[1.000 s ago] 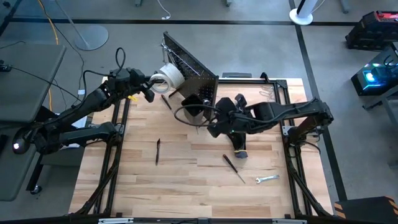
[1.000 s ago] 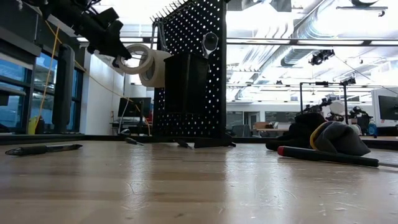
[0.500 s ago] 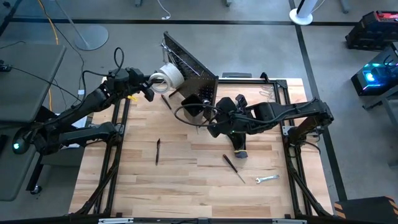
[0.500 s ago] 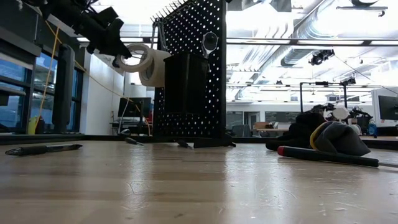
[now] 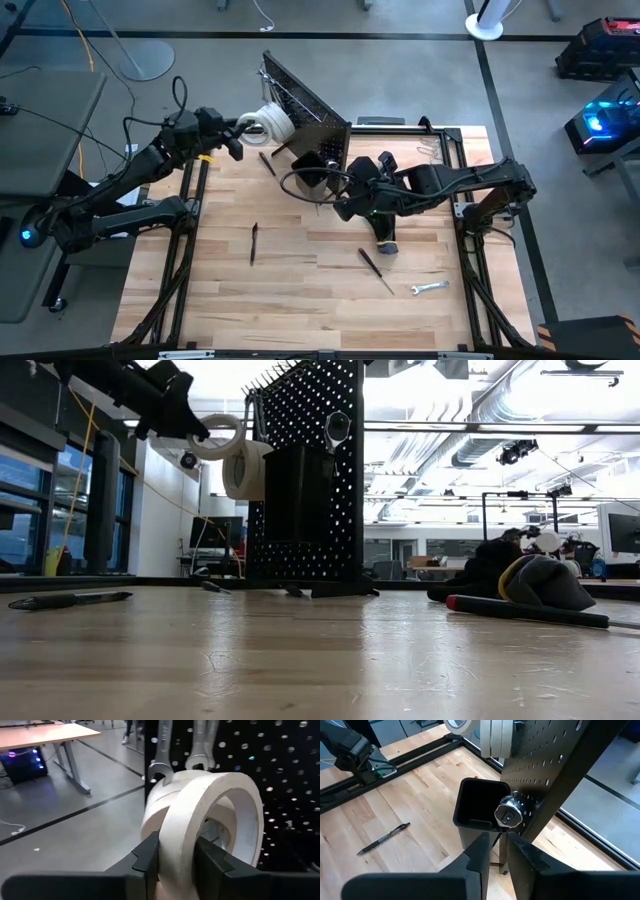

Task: Hang tools onto peg board
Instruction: Hang the masking tape onto the pegboard

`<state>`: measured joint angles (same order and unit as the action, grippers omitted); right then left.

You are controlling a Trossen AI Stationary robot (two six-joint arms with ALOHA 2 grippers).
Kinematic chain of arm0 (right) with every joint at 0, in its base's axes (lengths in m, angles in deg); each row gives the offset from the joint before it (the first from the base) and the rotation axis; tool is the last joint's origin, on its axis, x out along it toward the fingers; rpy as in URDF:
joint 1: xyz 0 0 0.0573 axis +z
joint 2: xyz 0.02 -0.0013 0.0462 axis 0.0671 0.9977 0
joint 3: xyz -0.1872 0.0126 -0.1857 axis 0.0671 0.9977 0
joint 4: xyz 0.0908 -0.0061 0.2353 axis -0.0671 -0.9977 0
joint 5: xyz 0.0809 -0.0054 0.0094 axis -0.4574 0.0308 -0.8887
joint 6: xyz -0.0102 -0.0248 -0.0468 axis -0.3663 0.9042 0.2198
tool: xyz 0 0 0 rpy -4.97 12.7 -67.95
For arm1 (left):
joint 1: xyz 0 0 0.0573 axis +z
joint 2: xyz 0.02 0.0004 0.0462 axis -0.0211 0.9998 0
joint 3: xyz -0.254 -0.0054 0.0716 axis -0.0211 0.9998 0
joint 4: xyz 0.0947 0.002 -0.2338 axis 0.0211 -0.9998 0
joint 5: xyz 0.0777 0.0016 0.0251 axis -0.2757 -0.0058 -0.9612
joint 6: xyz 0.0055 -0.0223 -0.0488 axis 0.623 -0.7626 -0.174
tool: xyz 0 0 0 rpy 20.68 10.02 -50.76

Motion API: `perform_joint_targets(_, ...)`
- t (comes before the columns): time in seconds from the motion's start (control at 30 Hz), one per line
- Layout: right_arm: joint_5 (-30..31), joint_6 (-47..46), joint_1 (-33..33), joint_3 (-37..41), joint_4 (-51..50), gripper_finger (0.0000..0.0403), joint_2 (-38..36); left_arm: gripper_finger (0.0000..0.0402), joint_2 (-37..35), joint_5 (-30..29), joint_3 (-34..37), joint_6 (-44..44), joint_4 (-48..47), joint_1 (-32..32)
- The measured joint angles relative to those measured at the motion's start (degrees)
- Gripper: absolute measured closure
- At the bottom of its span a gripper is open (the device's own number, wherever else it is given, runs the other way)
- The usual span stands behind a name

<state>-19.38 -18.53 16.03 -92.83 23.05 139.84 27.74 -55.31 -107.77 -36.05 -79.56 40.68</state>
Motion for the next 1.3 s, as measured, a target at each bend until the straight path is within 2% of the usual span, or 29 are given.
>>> perform_joint_targets(0.23,0.0,-0.4,0.7,0.0,0.0,0.0345,0.0,0.0262,0.0,-1.9,0.0,-0.1,0.0,0.0)
perform_joint_targets(0.37,-0.1,-0.7,1.0,0.0,-0.3,0.0345,0.0,0.0225,0.0,4.1,0.0,0.5,0.2,0.0)
perform_joint_targets(0.53,-0.2,-0.7,1.0,0.0,-0.4,0.0345,0.0,0.0194,0.0,5.0,0.0,4.1,-0.1,0.0)
perform_joint_targets(0.9,-0.2,-0.7,1.0,0.0,-0.5,0.0345,0.0,0.0187,0.0,0.3,0.0,4.8,0.0,0.0)
perform_joint_targets(1.0,-0.2,-0.7,1.0,0.0,-0.7,0.0345,0.0,0.0187,0.0,-1.9,0.0,4.6,0.0,0.0)
perform_joint_targets(1.17,-0.2,-0.7,1.0,0.0,-0.9,0.0345,0.0,0.0187,0.2,-8.9,0.0,4.5,0.2,0.0)
perform_joint_targets(1.3,-0.2,-0.7,1.0,0.0,-0.9,0.0345,0.0,0.0187,1.0,-9.6,0.0,4.4,0.5,0.0)
